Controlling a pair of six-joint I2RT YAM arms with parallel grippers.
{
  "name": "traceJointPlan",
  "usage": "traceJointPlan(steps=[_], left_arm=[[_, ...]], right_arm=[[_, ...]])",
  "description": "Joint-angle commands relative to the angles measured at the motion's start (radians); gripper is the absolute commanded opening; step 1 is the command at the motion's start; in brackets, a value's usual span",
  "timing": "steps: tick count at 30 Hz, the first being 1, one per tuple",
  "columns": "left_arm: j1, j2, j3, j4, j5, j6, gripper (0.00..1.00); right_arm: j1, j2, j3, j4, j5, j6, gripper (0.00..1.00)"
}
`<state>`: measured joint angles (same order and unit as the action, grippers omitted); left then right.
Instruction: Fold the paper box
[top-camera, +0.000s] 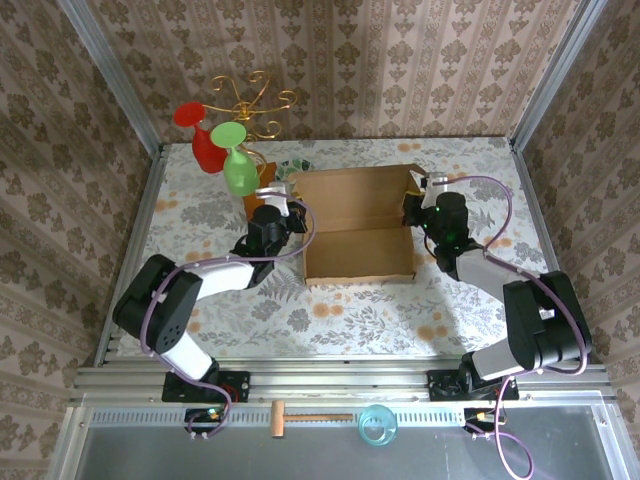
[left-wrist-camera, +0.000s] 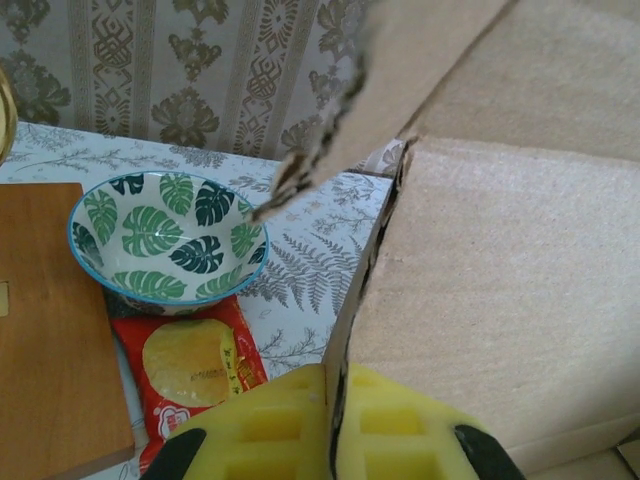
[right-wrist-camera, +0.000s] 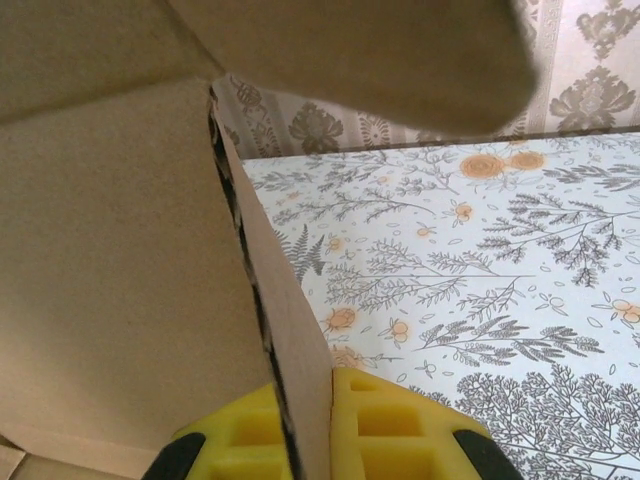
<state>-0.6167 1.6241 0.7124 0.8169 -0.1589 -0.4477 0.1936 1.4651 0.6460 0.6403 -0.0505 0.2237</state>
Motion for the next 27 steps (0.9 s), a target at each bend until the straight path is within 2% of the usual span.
traceJointPlan(steps=[1, 12, 21, 27], left_arm=[[-0.029, 0.033, 0.011, 0.138, -0.005, 0.036, 0.0], [-0.119, 0.11, -0.104, 0.462, -0.132, 0.117, 0.0], [-0.198, 0.132, -0.138, 0.485, -0.187, 0.185, 0.0], [-0.254, 0.173, -0.131, 0.487, -0.288, 0.162, 0.0]], right_arm=[[0.009, 0.011, -0.045, 0.16, 0.027, 0.055, 0.06], [0.007, 0.058, -0.126, 0.309, 0.049, 0.105, 0.1], [0.007, 0.098, -0.143, 0.367, 0.045, 0.139, 0.13], [0.013, 0.101, -0.165, 0.379, 0.065, 0.154, 0.13]])
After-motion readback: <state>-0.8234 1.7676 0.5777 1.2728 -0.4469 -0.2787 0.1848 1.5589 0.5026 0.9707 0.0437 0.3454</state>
